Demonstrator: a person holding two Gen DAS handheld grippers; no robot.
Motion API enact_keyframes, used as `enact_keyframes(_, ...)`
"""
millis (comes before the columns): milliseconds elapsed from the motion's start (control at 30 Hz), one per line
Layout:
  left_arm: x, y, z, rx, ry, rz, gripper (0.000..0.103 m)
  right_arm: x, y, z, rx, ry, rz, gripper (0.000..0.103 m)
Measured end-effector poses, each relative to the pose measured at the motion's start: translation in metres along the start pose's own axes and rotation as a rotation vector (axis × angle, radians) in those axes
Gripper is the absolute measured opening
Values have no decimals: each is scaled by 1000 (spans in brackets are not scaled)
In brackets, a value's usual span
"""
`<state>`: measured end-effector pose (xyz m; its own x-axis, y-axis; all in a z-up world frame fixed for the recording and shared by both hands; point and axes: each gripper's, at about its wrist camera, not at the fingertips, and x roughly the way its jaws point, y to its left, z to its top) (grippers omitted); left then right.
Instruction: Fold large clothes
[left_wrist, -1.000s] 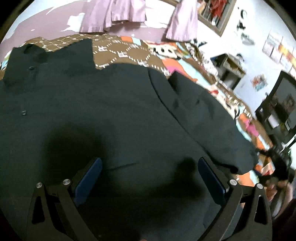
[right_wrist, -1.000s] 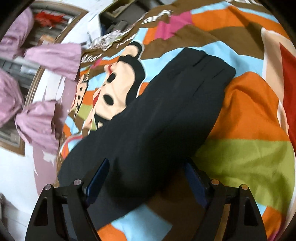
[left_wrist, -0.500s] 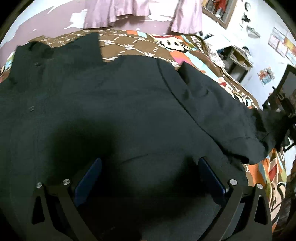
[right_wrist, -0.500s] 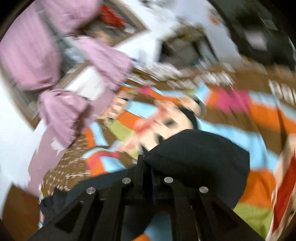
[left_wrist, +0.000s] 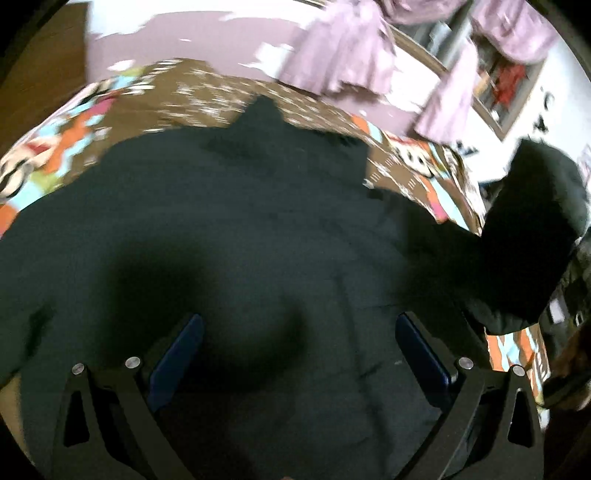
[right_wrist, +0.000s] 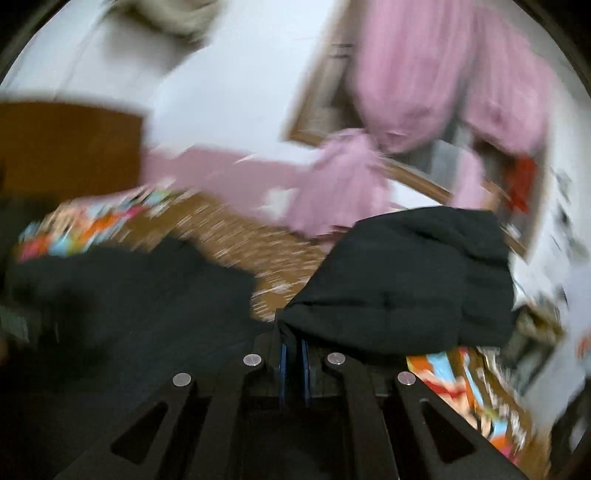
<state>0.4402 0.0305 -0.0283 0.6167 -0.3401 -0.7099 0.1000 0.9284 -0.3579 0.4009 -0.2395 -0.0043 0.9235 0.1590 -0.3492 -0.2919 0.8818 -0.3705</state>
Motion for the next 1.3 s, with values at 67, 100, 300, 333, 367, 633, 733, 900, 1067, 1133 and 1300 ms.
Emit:
enact_keyframes(67,-21,24,-6,-40,-26,5,102,12,40,-7,-127,49,59,6)
enact_keyframes(100,-31,36,-9,-61,-39,7,102,18,60,-13,-191,73,83,6)
enact_keyframes(300,-59,66,-21,-137,-53,-61,102,49,145,-64,-429,260,221,8)
enact_keyframes(333,-59,68,-21,-145,-52,-76,102,53,151,-73,-449,281,236,12)
enact_keyframes(367,-58,69,-22,-155,-49,-96,102,55,153,-79,-461,296,242,12)
enact_keyframes(633,-18,64,-16,-251,45,-182,102,55,109,-81,-211,302,424,67)
enact_keyframes(733,-16,60,-12,-253,37,-169,100,45,101,-75,-147,282,461,68)
enact_keyframes(900,-16,58,-23,-266,42,-208,100,20,90,-67,-46,220,478,75)
enact_keyframes(1067,-11,45,-31,-260,63,-190,91,7,76,-66,20,182,384,76)
enact_keyframes(1133,-6,41,-31,-291,85,-206,74,9,69,-66,49,183,333,77)
enact_keyframes(1300,-3,40,-30,-305,84,-145,23,15,50,-71,152,194,277,83)
